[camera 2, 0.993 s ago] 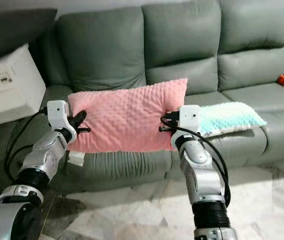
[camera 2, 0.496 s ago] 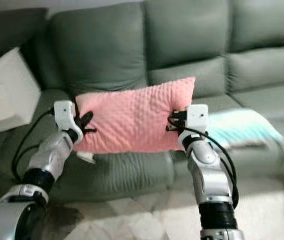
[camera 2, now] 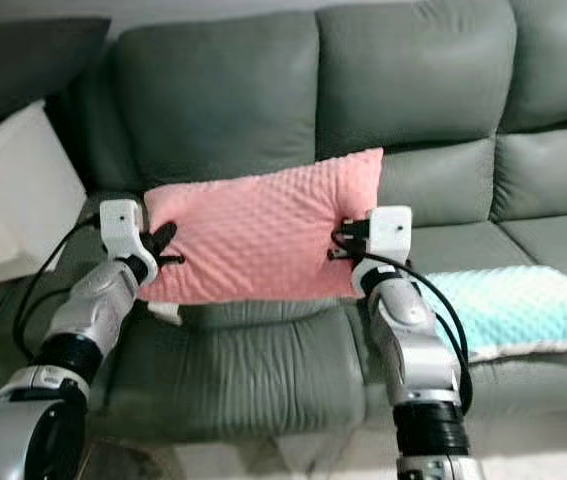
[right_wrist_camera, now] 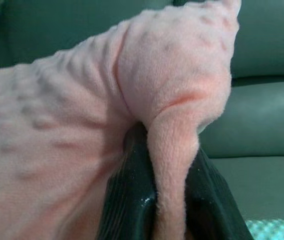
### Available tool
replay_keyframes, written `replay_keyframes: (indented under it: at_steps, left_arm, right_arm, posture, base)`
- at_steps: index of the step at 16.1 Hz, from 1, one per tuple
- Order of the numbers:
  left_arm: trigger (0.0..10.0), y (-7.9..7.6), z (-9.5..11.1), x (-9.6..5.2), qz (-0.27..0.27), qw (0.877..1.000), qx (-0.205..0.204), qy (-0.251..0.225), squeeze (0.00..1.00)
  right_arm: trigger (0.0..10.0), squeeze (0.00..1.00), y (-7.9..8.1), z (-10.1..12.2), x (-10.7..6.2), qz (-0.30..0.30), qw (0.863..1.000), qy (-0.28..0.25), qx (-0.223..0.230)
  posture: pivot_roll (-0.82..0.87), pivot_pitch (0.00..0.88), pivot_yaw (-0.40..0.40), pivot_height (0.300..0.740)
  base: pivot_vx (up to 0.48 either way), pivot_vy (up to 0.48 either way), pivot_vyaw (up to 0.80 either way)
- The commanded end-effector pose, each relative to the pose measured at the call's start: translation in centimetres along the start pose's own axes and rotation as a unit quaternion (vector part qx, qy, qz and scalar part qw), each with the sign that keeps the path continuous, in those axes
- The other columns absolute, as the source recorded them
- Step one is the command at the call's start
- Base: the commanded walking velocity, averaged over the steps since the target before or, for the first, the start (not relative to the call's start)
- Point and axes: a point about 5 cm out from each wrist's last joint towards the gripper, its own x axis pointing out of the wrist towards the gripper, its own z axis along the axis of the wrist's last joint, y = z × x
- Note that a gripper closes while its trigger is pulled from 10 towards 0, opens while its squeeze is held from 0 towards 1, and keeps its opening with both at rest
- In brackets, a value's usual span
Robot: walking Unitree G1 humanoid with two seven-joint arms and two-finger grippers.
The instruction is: Move the pillow to the sofa
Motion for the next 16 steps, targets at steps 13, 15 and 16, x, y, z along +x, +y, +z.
replay_keyframes:
  at_steps: [13,15,16]
  left_arm:
    - [10.0,1.14,0.8,-0.08,0.018,1.0,0.02,-0.006,0.0]
    - [10.0,1.13,0.8,-0.08,0.019,1.0,0.021,-0.006,0.0]
    - [10.0,1.08,0.91,-0.08,0.021,0.999,0.029,-0.013,0.0]
  right_arm:
    - [10.0,0.0,1.1,0.4,0.1,0.011,1.0,-0.013,0.007]
    - [10.0,0.0,1.07,0.39,0.09,0.01,1.0,-0.013,0.007]
    - [10.0,0.0,1.03,0.34,0.09,0.01,1.0,-0.013,0.007]
  posture:
    - [-0.12,0.0,0.102,0.74]
    - [-0.12,0.0,0.102,0.74]
    - [-0.12,0.0,0.102,0.74]
  base:
    - [0.0,0.295,0.0]
    - [0.0,0.48,0.0]
    - [0.0,0.296,0.0]
